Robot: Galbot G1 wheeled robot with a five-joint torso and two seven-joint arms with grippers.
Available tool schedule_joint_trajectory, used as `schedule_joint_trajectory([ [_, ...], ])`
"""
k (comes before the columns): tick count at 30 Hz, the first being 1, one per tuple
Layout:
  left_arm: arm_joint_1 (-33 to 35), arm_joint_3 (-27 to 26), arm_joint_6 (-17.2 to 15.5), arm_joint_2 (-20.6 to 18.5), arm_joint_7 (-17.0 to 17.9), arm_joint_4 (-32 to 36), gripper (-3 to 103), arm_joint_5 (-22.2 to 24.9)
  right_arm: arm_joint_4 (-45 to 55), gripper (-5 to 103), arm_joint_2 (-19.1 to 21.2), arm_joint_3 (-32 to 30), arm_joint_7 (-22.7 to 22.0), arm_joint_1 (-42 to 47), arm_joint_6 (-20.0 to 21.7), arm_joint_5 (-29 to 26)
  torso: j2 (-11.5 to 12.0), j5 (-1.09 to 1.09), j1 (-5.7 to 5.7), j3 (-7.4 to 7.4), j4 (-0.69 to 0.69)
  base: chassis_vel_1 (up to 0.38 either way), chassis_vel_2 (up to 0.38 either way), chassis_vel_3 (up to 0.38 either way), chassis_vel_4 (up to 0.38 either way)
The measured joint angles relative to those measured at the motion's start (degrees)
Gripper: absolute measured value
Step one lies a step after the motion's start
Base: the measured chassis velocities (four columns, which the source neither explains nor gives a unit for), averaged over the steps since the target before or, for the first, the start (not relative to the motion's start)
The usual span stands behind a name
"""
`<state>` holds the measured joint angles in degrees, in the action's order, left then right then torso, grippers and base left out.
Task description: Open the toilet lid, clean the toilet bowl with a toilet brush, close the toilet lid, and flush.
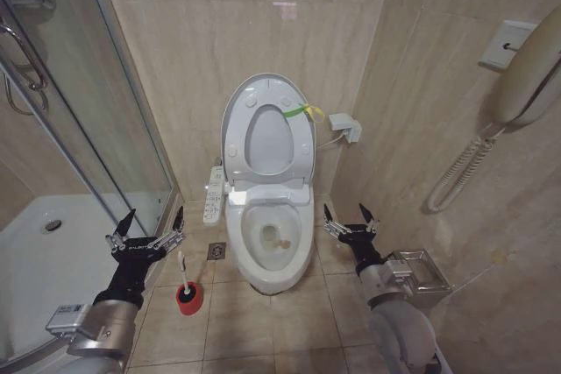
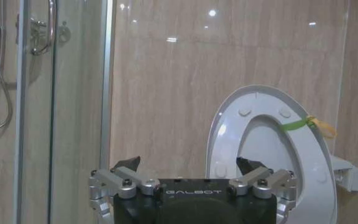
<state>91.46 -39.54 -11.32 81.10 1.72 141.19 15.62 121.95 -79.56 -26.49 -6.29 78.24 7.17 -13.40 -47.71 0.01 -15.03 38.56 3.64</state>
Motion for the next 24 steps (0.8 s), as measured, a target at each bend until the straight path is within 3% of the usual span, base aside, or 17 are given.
schedule_joint_trajectory([
  [6,0.0,0.0,1.0,0.0,0.0,-0.6,100,-0.3,0.0,100,0.0,0.0,0.0,0.0,0.0,0.0,0.0,0.01,0.0,0.0,0.0,0.0,0.0,0.0,0.0],
  [11,-0.6,0.5,9.8,0.1,1.2,-11.4,100,-2.9,0.0,100,0.0,0.0,0.0,0.0,0.0,0.0,0.0,-0.02,0.0,0.01,0.0,0.0,0.0,0.0,0.0],
  [15,-0.7,0.6,11.6,0.1,1.4,-13.4,100,-3.5,0.0,100,0.0,0.0,0.0,0.0,0.0,0.0,0.0,-0.01,0.0,0.01,-0.01,0.0,0.0,0.0,0.0],
  [24,-1.5,0.7,12.4,-0.1,1.5,-15.7,100,-3.5,0.0,100,0.0,0.0,0.0,0.0,0.0,0.0,0.0,0.0,0.0,0.01,-0.01,0.0,0.0,0.0,0.0],
])
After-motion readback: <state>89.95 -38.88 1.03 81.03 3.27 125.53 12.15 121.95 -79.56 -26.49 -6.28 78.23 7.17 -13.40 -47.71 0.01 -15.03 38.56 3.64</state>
